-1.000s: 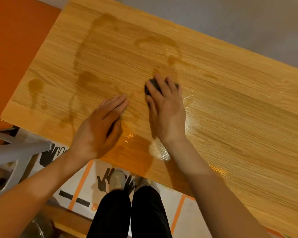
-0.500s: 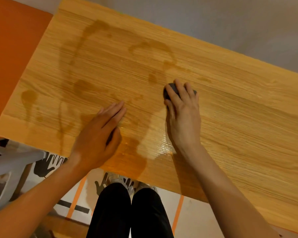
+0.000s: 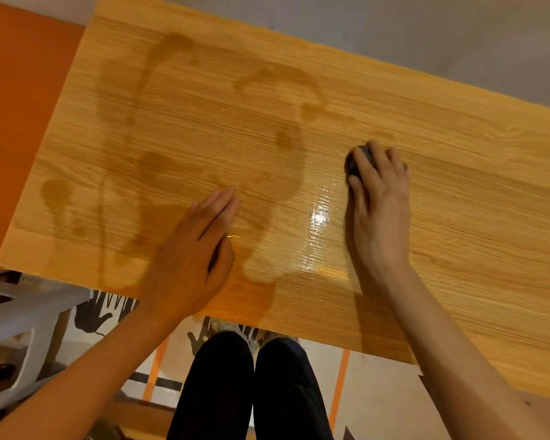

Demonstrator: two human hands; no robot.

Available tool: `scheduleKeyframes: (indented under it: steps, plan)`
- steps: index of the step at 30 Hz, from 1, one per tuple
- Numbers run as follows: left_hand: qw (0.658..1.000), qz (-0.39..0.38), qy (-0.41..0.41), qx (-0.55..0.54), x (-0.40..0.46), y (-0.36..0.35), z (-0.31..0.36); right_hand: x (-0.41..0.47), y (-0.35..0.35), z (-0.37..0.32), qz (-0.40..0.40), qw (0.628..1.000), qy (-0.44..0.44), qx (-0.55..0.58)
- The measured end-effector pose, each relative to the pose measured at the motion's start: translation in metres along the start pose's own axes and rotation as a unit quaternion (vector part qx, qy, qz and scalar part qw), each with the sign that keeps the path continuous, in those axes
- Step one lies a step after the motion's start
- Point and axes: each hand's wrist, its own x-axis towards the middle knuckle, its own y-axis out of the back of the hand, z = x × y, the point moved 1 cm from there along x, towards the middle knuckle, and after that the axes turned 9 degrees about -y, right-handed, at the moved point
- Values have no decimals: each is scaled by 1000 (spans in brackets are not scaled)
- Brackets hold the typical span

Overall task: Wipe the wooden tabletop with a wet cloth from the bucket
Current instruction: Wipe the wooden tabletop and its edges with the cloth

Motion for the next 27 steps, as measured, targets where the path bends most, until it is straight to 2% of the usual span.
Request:
scheduleKeyframes:
  steps: [3, 6, 8, 10, 14, 17, 22, 25, 27]
  plan:
    - [1000, -6, 1, -2, -1, 0, 0, -53, 0, 3, -1, 1000, -16, 16]
    - [1000, -11, 2, -7, 0, 1, 1, -118, 0, 8, -26, 999, 28, 8]
    - [1000, -12, 5, -24, 1, 4, 1, -102, 1, 10, -48, 997, 57, 6]
    - [999, -17, 6, -36, 4, 7, -2, -62, 0, -1, -51, 998, 43, 8]
    - [1000, 7, 28, -8, 45, 17, -22, 19, -17, -25, 7, 1000, 0, 6]
    - [998, 24, 50, 39, 93, 24, -49, 23, -24, -33, 31, 999, -20, 1]
    - [993, -9, 58, 104, 112, 25, -73, -57, -31, -46, -36, 995, 94, -6]
    - [993, -5, 58, 102, 116, 27, -73, -27, -29, -48, -73, 987, 137, -37]
    - [993, 2, 55, 100, 118, 27, -74, 20, -34, -56, -44, 992, 112, -45]
